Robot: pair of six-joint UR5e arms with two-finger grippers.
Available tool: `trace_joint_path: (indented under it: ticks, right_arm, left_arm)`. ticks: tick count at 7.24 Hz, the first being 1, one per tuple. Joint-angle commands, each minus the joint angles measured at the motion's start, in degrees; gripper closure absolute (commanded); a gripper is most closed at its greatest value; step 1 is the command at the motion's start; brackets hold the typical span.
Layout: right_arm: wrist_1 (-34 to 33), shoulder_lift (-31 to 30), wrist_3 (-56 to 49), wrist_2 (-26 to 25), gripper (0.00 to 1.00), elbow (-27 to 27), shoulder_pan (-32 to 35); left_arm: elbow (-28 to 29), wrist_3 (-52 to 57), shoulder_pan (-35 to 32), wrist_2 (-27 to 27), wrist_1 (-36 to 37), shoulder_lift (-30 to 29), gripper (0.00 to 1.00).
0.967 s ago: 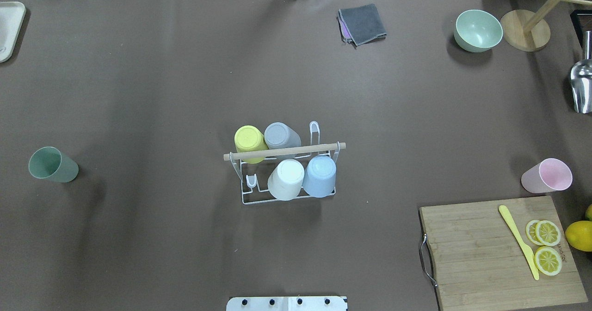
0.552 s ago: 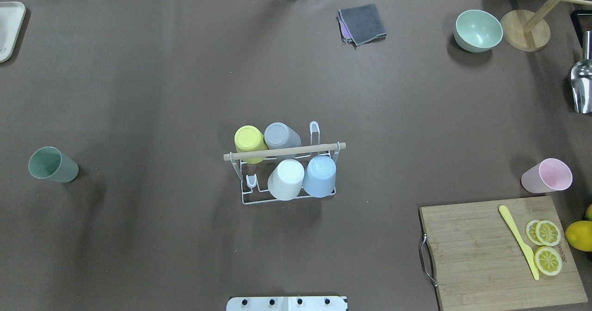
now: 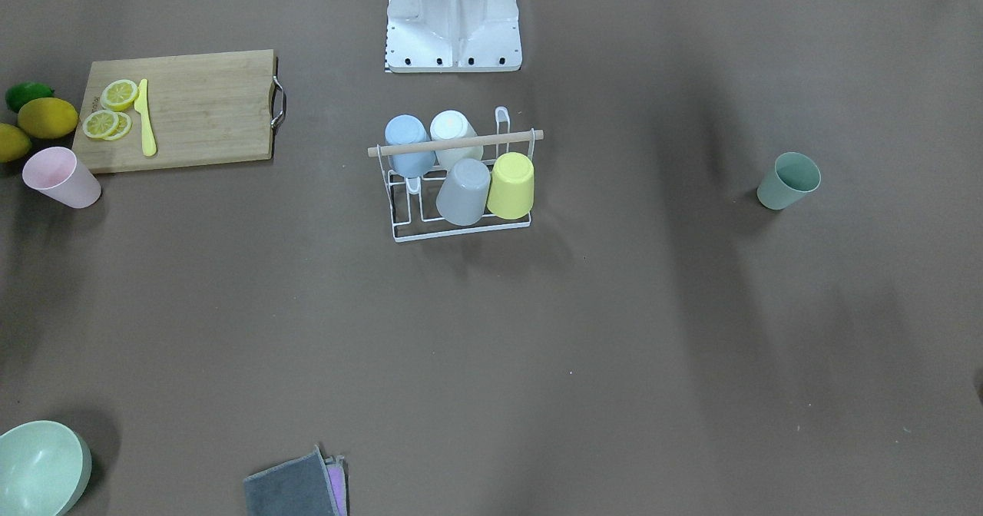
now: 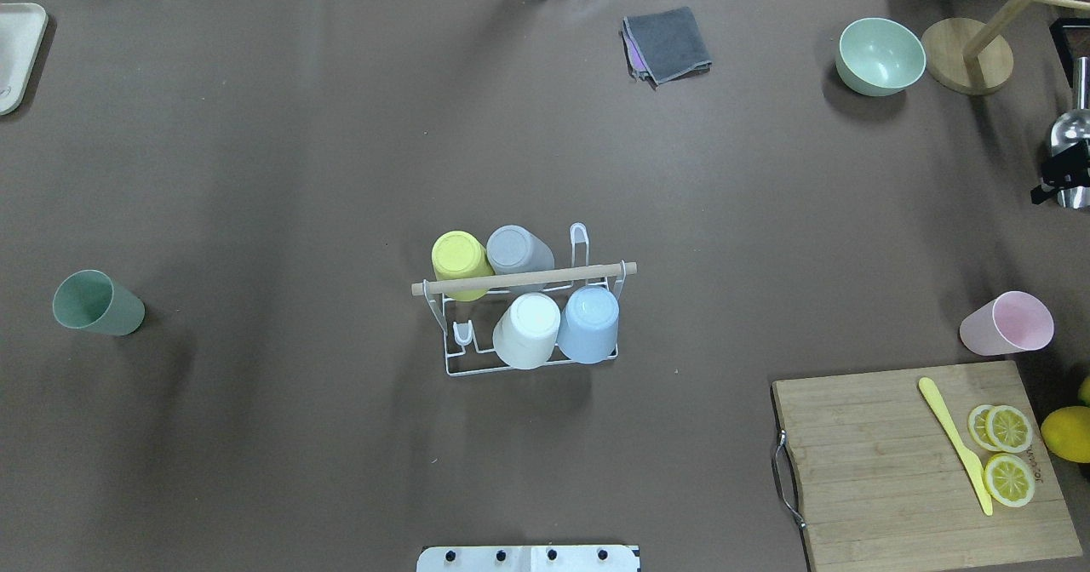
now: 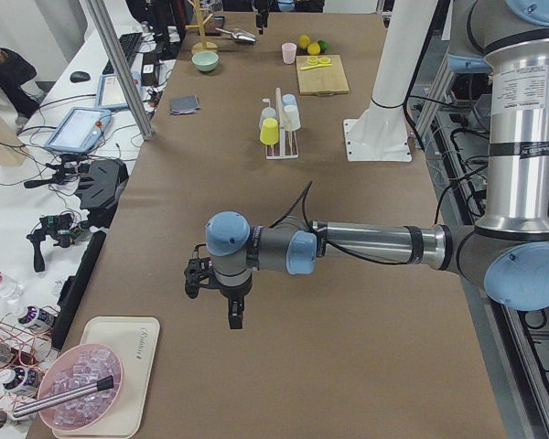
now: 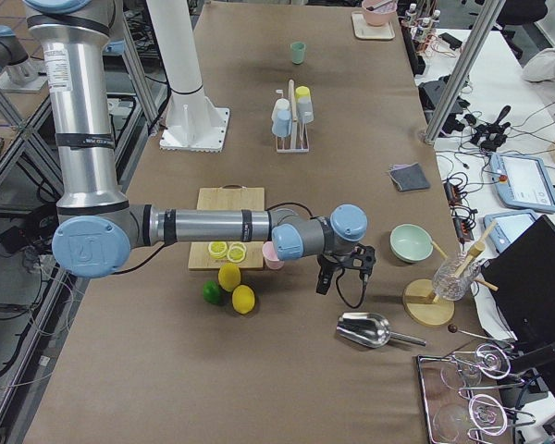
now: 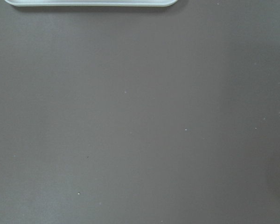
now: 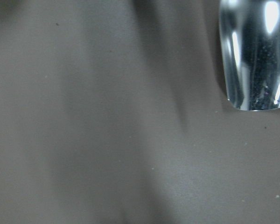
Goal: Place cup on cup holder
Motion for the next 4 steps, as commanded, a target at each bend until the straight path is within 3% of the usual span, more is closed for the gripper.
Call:
trace_joint_path:
  ticks: [1,2,4]
  right_arm:
    - [-9.31,4.6,-0.32,0.46,0.01,-0.08,-2.17]
    - [-12.13,4.87,-0.67,1.33,0.01,0.62,-3.75]
    - [-21.77,8.37,-3.11,0.73,0.01,0.63,-7.35]
  left_arm:
    - [1.97,0.05,5.66,0.1,12.42,-9.86,0.02]
    - [3.9,0.14,7.09,0.53,18.77,-15.06,0.02]
    - [7.17,0.14,10.78,0.54,20.85,-19.93,0.02]
